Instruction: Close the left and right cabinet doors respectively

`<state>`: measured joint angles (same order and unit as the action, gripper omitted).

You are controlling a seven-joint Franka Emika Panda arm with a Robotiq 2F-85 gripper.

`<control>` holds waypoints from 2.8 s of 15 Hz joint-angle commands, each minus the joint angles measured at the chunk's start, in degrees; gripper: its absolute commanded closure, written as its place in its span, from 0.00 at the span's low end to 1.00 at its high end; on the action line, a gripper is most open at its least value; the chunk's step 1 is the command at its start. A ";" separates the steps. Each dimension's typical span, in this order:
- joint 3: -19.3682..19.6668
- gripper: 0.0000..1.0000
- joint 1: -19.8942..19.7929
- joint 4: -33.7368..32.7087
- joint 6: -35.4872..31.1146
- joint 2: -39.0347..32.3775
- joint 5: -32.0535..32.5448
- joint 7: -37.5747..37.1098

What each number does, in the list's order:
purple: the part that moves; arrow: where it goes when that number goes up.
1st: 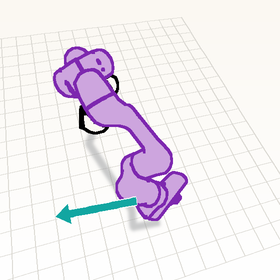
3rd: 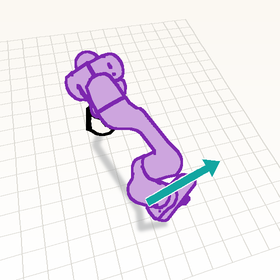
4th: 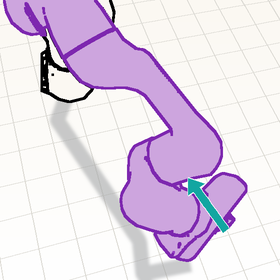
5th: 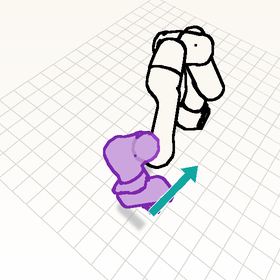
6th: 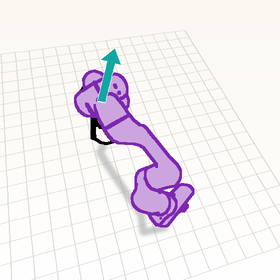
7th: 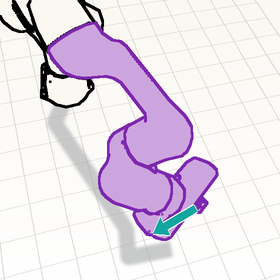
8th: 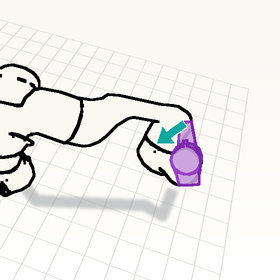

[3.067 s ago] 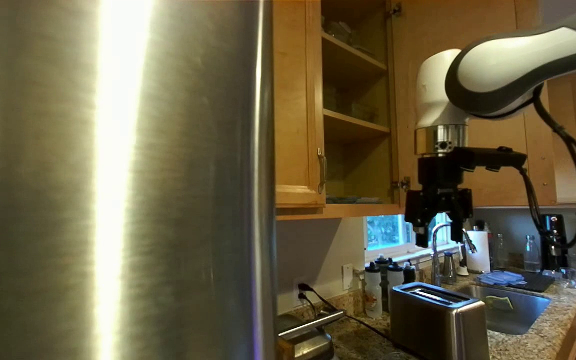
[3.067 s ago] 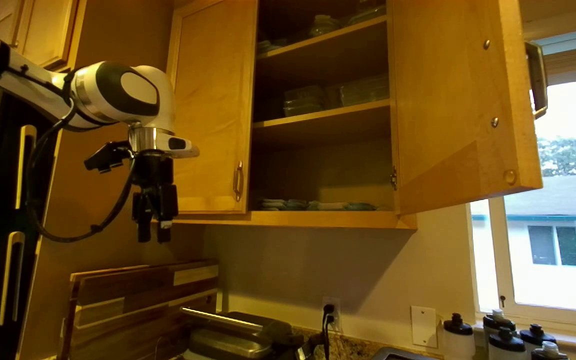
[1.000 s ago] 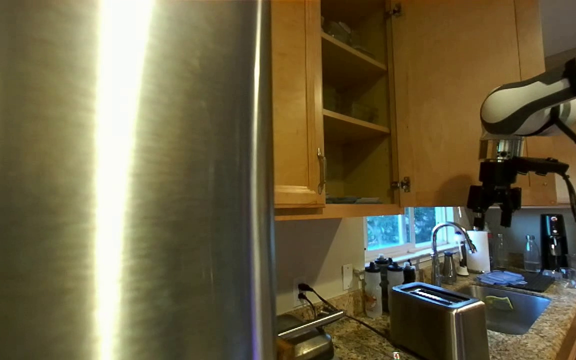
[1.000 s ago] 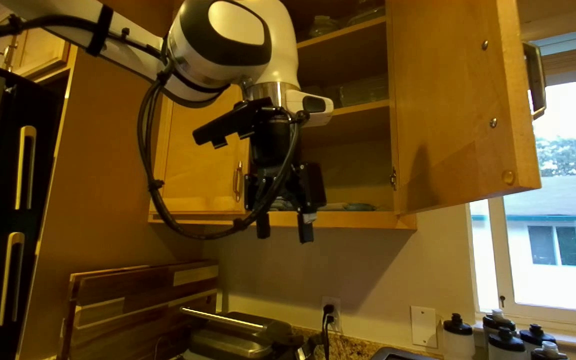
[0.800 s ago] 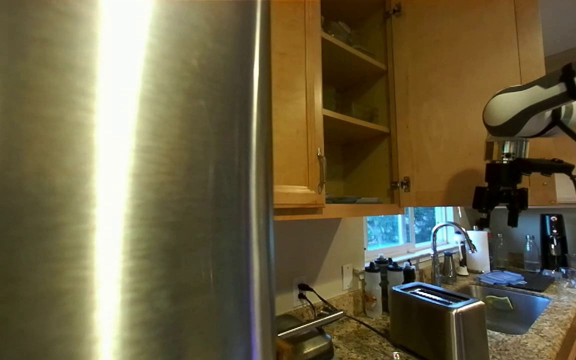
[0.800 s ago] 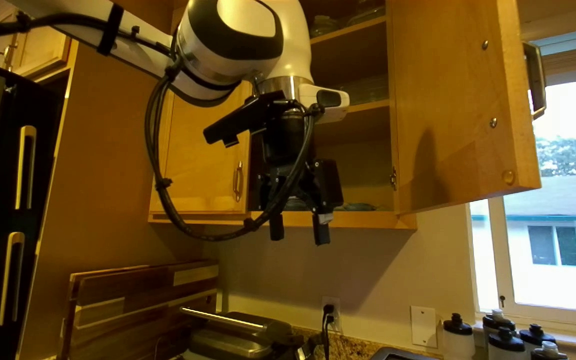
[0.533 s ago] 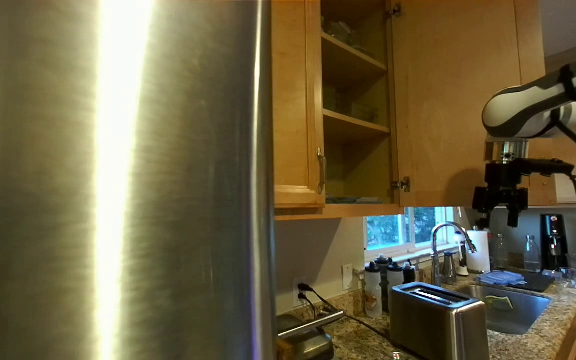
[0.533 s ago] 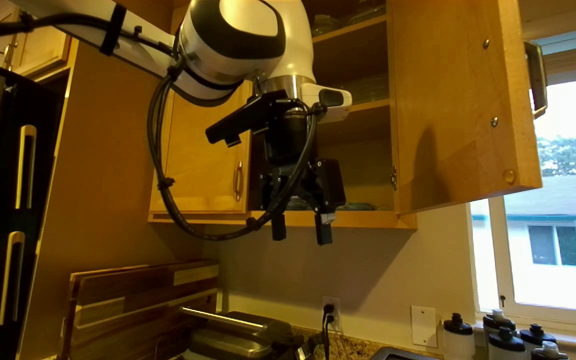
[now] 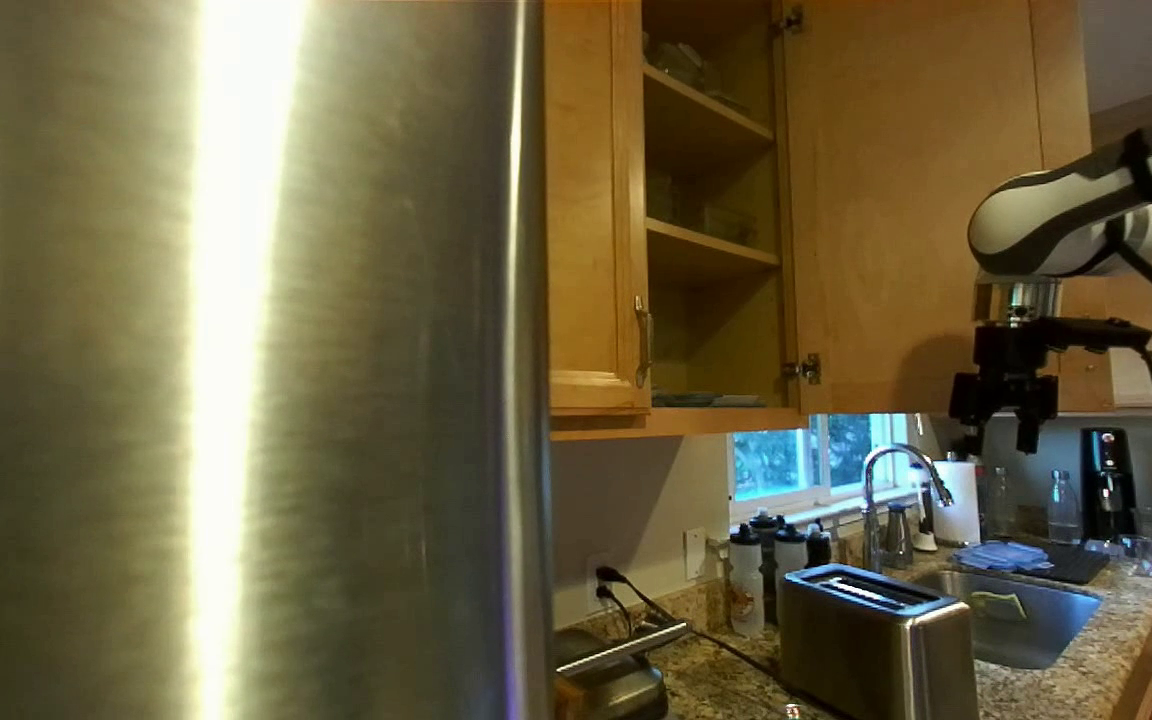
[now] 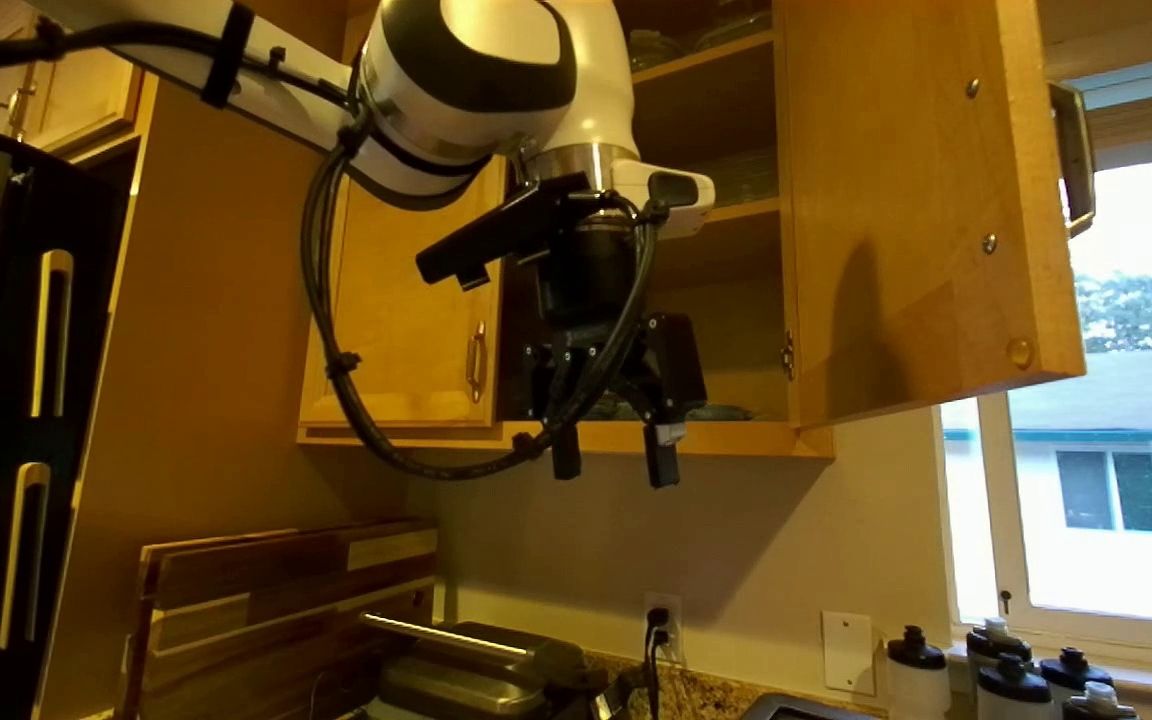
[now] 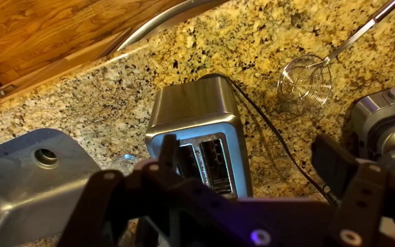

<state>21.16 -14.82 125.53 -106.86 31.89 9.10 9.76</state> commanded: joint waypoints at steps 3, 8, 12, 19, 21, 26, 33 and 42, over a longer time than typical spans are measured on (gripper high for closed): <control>4.73 0.00 -3.13 1.22 -7.20 2.06 2.01 8.63; 8.37 0.00 -4.63 1.09 -7.60 2.86 2.13 15.91; 9.34 0.00 -6.45 1.52 -12.29 4.12 3.46 17.14; 11.08 0.00 -9.79 1.61 -21.87 3.83 7.60 16.52; 11.61 0.00 -9.88 1.84 -24.62 3.53 7.88 16.60; 15.00 0.00 -6.39 2.80 -31.62 3.90 5.56 22.45; 17.55 0.00 -1.73 2.85 -32.72 4.87 1.97 30.57; 6.21 0.00 -6.15 7.35 -22.00 11.45 8.95 31.66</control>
<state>33.18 -21.34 129.40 -131.96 38.16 16.09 40.94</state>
